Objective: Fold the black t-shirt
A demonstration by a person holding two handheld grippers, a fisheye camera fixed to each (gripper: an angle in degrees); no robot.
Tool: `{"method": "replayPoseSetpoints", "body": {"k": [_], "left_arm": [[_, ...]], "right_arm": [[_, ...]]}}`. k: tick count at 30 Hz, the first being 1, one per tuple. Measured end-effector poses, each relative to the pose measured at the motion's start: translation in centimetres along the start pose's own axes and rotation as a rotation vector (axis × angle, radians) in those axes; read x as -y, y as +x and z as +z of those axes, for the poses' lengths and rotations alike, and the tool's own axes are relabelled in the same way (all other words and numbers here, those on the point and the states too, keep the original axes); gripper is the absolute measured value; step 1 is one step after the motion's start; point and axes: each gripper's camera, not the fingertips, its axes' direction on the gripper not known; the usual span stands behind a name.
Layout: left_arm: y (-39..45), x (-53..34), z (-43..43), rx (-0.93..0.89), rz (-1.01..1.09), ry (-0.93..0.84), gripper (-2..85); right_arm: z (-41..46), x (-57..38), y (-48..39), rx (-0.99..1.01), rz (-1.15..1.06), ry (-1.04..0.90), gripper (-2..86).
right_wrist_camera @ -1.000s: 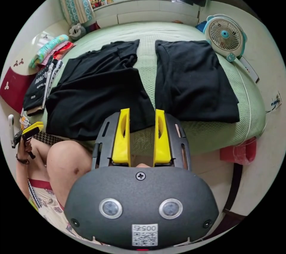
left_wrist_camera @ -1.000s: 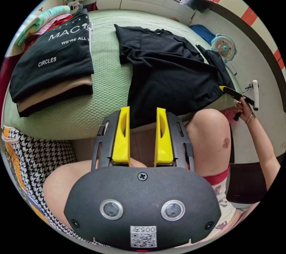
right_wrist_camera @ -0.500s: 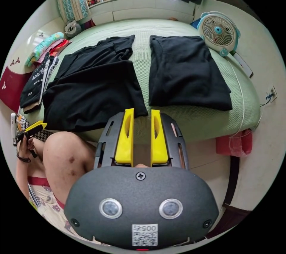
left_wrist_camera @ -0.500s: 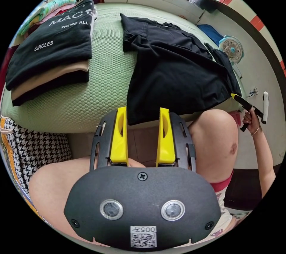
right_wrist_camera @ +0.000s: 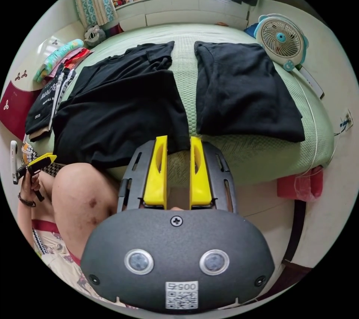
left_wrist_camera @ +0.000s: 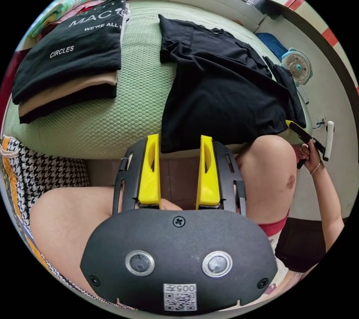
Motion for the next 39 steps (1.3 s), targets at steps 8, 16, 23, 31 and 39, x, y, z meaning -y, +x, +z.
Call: {"method": "replayPoseSetpoints", "body": {"k": [8, 16, 23, 31, 39], "left_arm": [[-1.1, -0.1, -0.6, 0.005, -0.037, -0.092, 15.2], [-1.5, -0.1, -2.0, 0.02, -0.101, -0.13, 12.8], [-0.3, -0.6, -4.1, 0.007, -0.068, -0.179, 4.0], [1.1, -2.2, -15.1, -0.016, 0.072, 0.029, 1.2], [0.5, -6.1, -28.0, -0.004, 0.211, 0.179, 1.1]], "right_arm": [[-1.4, -0.4, 1.9, 0.035, 0.066, -0.05, 5.5], [-3.8, -1.3, 4.0, 0.111, 0.168, -0.096, 1.7], [-7.0, -3.5, 4.2, 0.142, 0.214, -0.029, -0.7], [-16.9, -5.7, 2.6, 0.227, 0.269, 0.187, -1.0], [-27.5, -8.7, 0.9, 0.171, 0.128, 0.246, -1.0]]}}
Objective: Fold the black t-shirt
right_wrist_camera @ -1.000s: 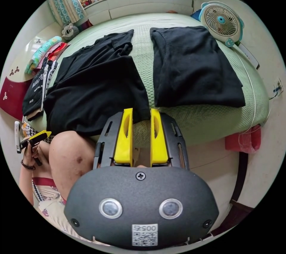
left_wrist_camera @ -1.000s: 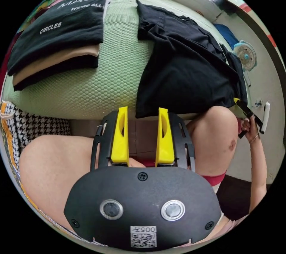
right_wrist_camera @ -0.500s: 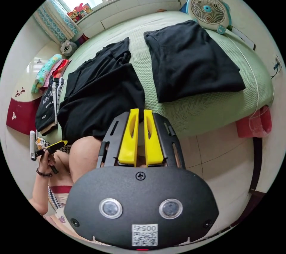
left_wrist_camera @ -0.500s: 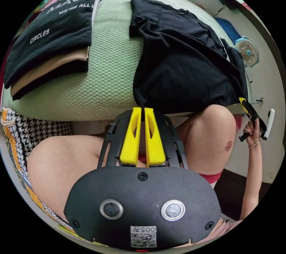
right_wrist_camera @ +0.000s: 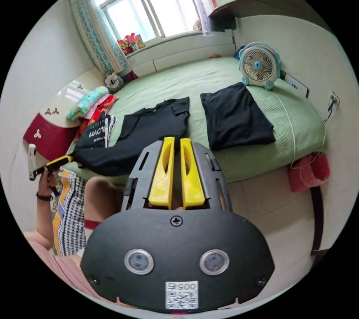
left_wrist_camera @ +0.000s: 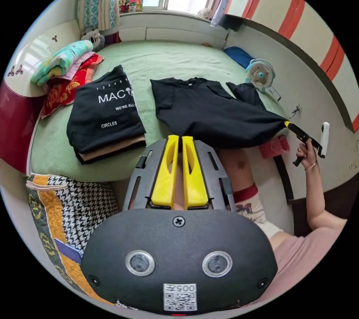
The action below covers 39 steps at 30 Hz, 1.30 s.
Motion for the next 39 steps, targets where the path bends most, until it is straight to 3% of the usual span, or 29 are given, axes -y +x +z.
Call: {"method": "replayPoseSetpoints", "body": {"k": [9, 14, 26, 39], "left_arm": [[-0.3, -6.9, -2.1, -0.103, -0.039, -0.187, 1.1], [-1.2, -8.1, -3.0, -0.116, -0.105, -0.18, 1.1], [-1.9, -5.6, -4.0, -0.118, -0.097, -0.212, 1.3], [-0.2, -2.8, -4.5, -0.048, -0.05, -0.173, 1.5]], "right_arm": [[-5.2, -7.4, -1.0, -0.015, 0.02, -0.108, -1.0], [-6.4, -9.6, -2.6, -0.085, 0.049, -0.151, -1.0], [-3.3, -4.1, -6.2, -0.168, -0.131, -0.247, -0.9], [-1.6, -2.7, -5.7, -0.161, -0.062, -0.253, -0.9]]}}
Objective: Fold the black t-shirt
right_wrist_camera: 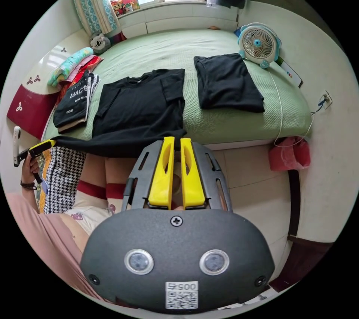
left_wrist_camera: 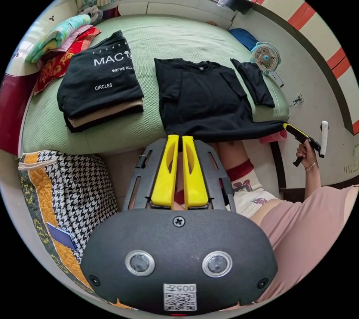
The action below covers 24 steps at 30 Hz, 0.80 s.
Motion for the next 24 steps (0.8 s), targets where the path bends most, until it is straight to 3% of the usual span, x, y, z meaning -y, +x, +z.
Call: {"method": "replayPoseSetpoints", "body": {"k": [24], "left_arm": [[1.5, 3.7, 1.4, 0.037, 0.046, 0.033, 1.3]], "right_arm": [[1.7, 2.7, -1.0, 0.012, 0.06, 0.073, -0.9]]}}
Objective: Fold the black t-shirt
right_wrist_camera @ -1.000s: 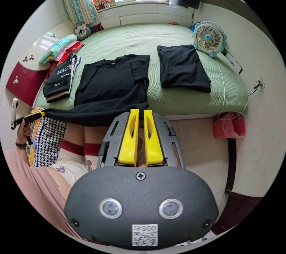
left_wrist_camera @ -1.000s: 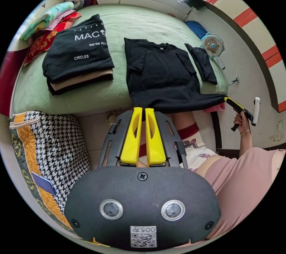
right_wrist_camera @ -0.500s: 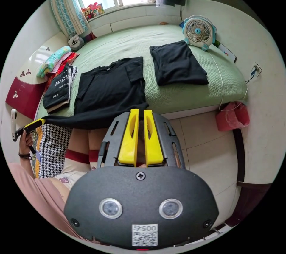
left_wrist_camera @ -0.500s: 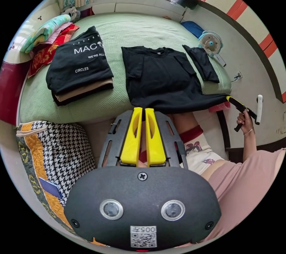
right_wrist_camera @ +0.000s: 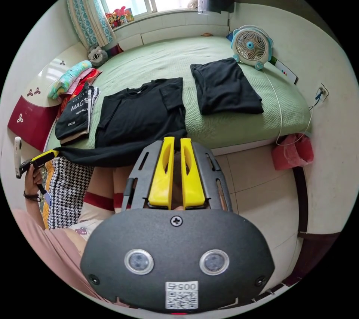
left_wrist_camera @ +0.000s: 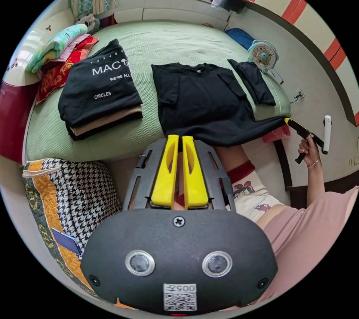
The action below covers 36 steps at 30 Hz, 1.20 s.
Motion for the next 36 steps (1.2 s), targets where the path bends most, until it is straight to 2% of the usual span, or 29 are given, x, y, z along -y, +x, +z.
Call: {"method": "replayPoseSetpoints", "body": {"k": [5, 10, 14, 17, 20, 23, 25, 28, 31, 36], "left_arm": [[-0.7, 4.6, 0.1, 0.009, 0.04, 0.001, 1.5], [-3.6, 15.9, 1.2, 0.016, 0.013, 0.034, 3.2], [-6.1, 23.1, 3.8, 0.059, -0.085, 0.094, 8.4], [-7.5, 24.9, 5.7, 0.044, -0.152, 0.101, 11.7], [-6.9, 22.8, 7.7, -0.008, -0.09, 0.087, 12.4], [-6.4, 19.5, 11.9, 0.003, -0.041, -0.023, 13.3], [-6.5, 17.6, 15.8, -0.024, -0.066, -0.126, 14.2], [-6.7, 16.8, 19.6, -0.047, -0.11, -0.187, 15.4], [-7.0, 17.2, 22.0, -0.016, -0.156, -0.214, 15.4], [-7.0, 17.9, 24.9, 0.028, -0.195, -0.265, 10.1]], "right_arm": [[0.8, 4.9, 0.5, 0.008, -0.035, 0.025, -0.9], [4.3, 16.0, -1.2, -0.036, -0.147, 0.03, -0.8], [10.1, 26.7, -2.8, -0.077, -0.029, 0.031, 3.6], [12.9, 29.7, -2.3, -0.071, 0.064, 0.017, 6.4], [14.2, 27.7, -1.8, 0.048, 0.01, 0.005, 6.9], [17.4, 23.1, -1.1, -0.007, -0.093, -0.079, 7.6], [20.0, 20.8, 0.3, 0.009, -0.062, -0.171, 8.0], [23.2, 18.7, 2.3, 0.086, 0.041, -0.257, 9.3], [25.4, 18.0, 2.7, 0.074, 0.066, -0.314, 9.2], [26.8, 17.8, 2.3, 0.074, 0.05, -0.315, 2.8]]}}
